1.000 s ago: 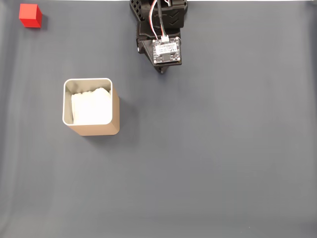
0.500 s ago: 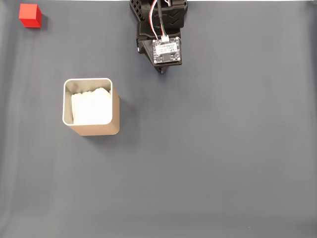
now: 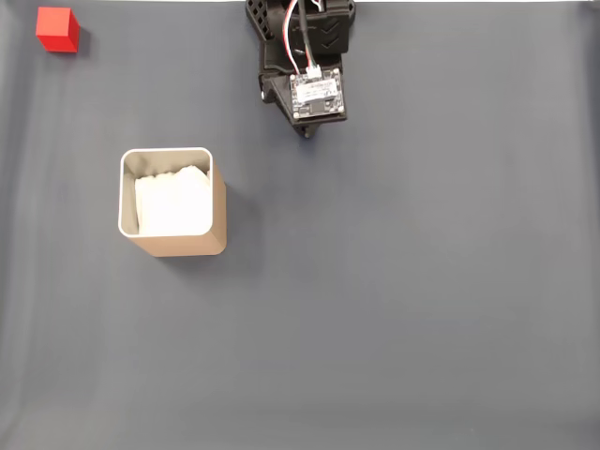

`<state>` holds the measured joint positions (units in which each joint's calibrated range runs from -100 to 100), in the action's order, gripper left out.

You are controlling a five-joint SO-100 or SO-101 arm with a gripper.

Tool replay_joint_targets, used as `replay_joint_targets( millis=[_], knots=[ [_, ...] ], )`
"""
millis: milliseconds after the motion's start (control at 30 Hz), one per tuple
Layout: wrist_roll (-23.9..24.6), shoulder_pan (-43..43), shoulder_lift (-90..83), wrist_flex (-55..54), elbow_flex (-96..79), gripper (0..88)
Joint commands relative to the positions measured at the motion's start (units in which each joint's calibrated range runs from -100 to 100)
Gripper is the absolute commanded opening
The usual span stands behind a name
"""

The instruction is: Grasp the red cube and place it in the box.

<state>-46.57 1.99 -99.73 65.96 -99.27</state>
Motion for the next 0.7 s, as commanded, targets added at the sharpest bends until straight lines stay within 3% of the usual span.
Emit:
replay_joint_targets(
  millis=[0, 667],
  knots=[
    [0.59, 0.24, -0.27, -6.18, -0.64, 0.1],
    [0.39, 0.74, 10.46, -29.32, 8.39, 0.1]
  ],
)
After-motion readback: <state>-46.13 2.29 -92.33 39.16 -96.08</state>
